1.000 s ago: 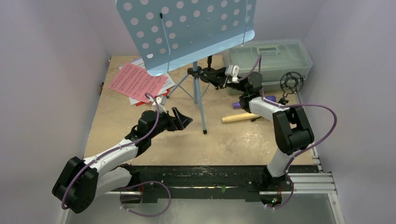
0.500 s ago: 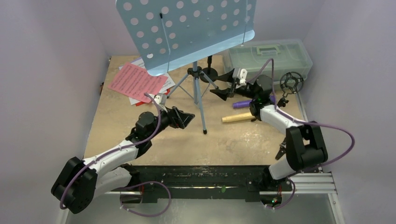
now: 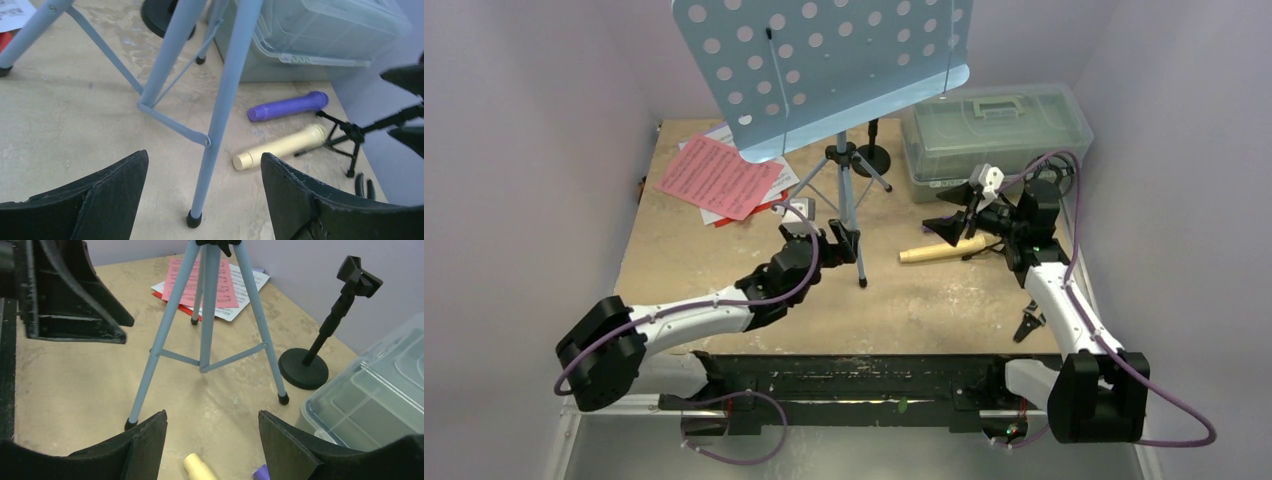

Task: Pack up the instrument practice props
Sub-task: Close the music stand at the center of the board.

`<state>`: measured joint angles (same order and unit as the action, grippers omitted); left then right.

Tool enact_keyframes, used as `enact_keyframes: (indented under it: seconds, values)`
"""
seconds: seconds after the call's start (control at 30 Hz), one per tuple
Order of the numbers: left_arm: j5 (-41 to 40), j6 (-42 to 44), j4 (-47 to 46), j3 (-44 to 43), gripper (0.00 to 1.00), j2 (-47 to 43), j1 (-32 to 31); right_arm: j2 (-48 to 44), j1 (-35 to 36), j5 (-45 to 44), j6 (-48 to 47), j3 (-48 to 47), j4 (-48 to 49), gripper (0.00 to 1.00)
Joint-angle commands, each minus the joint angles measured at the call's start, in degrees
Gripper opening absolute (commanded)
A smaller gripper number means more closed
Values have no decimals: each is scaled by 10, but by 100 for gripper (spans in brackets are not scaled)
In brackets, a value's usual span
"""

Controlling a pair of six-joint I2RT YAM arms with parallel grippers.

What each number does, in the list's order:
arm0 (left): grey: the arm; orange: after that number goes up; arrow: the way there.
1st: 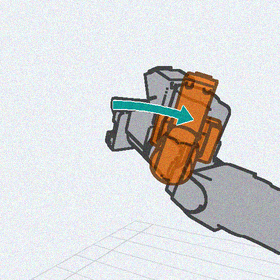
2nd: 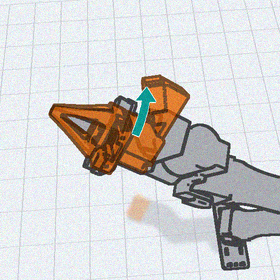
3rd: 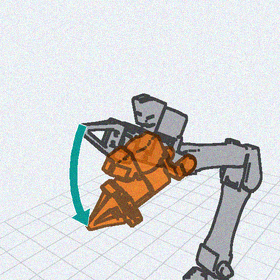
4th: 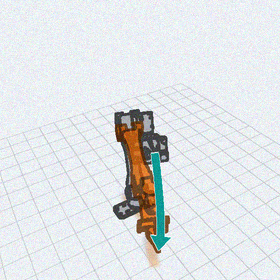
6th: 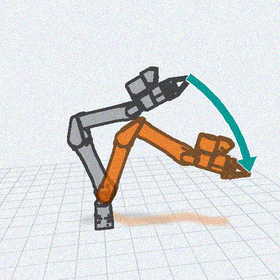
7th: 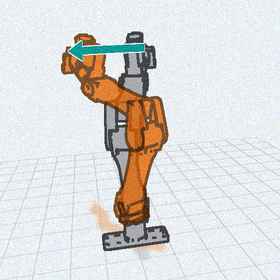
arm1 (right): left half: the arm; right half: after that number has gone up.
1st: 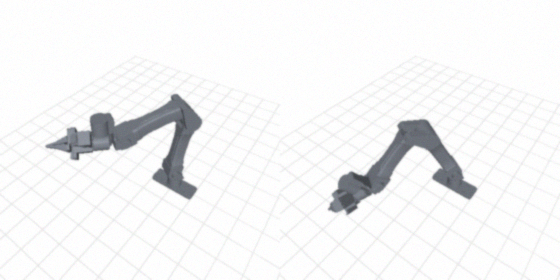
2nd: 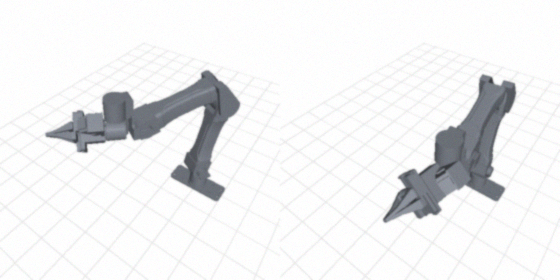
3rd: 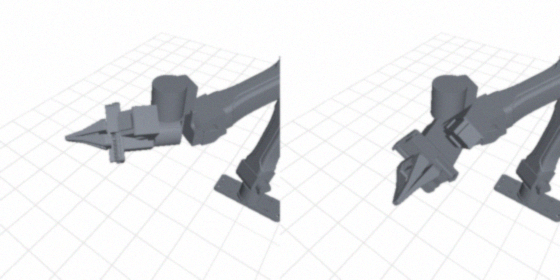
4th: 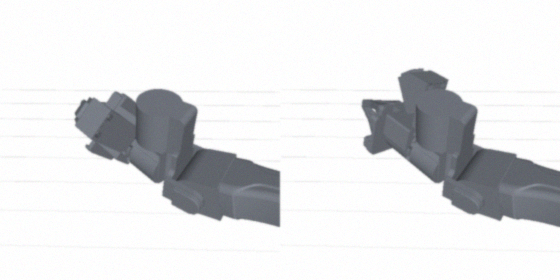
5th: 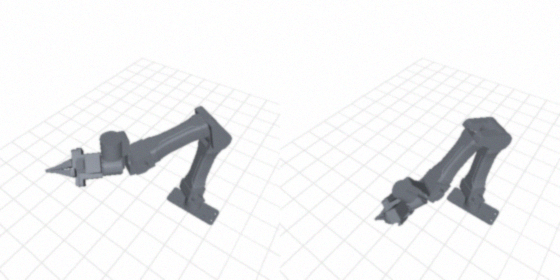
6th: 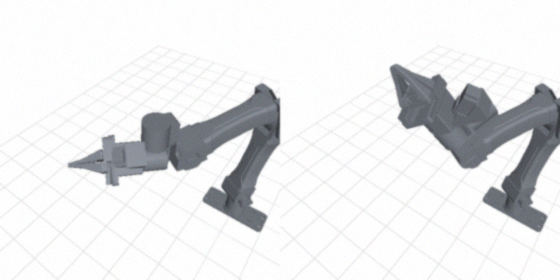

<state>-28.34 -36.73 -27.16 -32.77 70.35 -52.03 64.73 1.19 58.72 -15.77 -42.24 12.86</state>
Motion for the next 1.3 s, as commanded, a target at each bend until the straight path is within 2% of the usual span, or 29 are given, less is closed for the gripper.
enact_keyframes:
  seconds: [0.0,0.1,0.3,0.53,0.7,0.77,0.83,0.9,1.03,1.2,1.27]
  values:
    - [-214,-71,135,-98,81,55,-30,-29,-10,26,21,14,-5,71]
    - [-236,-65,153,-133,77,86,-39,-28,-18,24,21,20,2,71]
    - [-264,-42,178,-207,60,152,-40,-27,-32,22,20,26,7,71]
    - [-281,-26,227,-288,54,225,-40,-29,-36,25,14,30,8,71]
    - [-288,16,188,-285,51,231,-40,-29,-38,27,11,31,8,71]
    - [-297,48,175,-290,42,240,-37,-28,-39,29,10,31,7,71]
    - [-305,65,183,-303,17,251,-33,-28,-39,30,9,32,7,71]
    - [-299,70,200,-317,1,260,-25,-29,-39,32,9,32,7,71]
    - [-276,116,180,-309,0,249,-20,-29,-39,35,8,33,7,71]
    - [-193,211,42,-228,0,157,-21,-29,-39,40,5,35,7,71]
    - [-169,238,20,-206,0,125,-21,-28,-40,42,2,36,7,71]
